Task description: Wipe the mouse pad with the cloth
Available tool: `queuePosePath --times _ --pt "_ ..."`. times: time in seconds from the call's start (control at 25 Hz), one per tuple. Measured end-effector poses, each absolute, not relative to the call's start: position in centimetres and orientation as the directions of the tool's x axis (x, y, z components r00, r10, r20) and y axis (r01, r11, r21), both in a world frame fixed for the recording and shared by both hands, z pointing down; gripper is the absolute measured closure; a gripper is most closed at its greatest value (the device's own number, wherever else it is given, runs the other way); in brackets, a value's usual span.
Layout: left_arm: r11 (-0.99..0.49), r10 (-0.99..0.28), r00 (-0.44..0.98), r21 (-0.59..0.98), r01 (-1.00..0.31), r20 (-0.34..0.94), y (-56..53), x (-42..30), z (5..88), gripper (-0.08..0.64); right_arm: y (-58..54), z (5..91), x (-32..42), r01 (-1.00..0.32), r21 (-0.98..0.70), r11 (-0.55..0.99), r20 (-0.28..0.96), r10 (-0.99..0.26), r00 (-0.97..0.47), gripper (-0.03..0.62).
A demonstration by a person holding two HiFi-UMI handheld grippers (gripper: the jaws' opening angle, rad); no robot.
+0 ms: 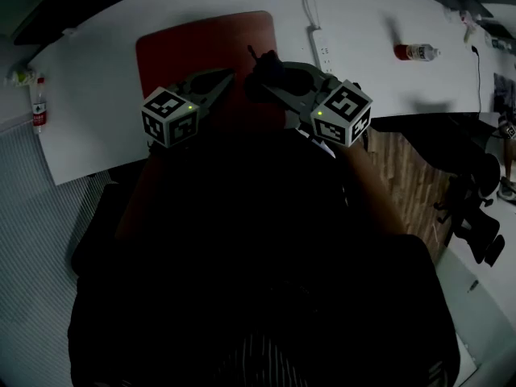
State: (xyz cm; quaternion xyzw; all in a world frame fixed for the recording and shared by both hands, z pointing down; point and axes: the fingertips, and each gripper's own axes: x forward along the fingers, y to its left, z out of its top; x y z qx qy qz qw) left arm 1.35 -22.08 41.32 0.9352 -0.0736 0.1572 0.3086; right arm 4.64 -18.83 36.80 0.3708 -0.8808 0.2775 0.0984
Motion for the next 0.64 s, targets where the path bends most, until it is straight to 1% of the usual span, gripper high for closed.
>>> queuePosePath --times 0.08,0.16,0.28,0.44,0.64 --pt "-0.811 -0.034 0.958 0.553 -0.193 0.284 -21.5 1.6 38.9 0.56 -18.4 34.3 4.7 -0.724 -0.418 0.548 0.331 -0.65 -0.684 0.499" --pt "-0.83 -0.064 0.968 0.526 -0.186 0.241 -21.5 1.5 36.7 0.56 -18.2 32.6 4.7 -0.743 -0.405 0.532 0.302 -0.689 -0.658 0.499" --pt "-0.866 -0.063 0.981 0.479 -0.146 0.185 -20.7 0.8 34.2 0.56 -18.4 33.2 4.6 -0.787 -0.374 0.49 0.314 -0.731 -0.605 0.499" --pt "-0.872 -0.065 0.988 0.473 -0.123 0.137 -19.6 -0.1 32.8 0.56 -17.8 34.2 4.0 -0.781 -0.427 0.456 0.313 -0.735 -0.601 0.5" --pt "-0.866 -0.04 0.989 0.49 -0.104 0.139 -16.9 -1.9 31.9 0.56 -15.4 34.6 2.3 -0.769 -0.451 0.453 0.341 -0.709 -0.618 0.5"
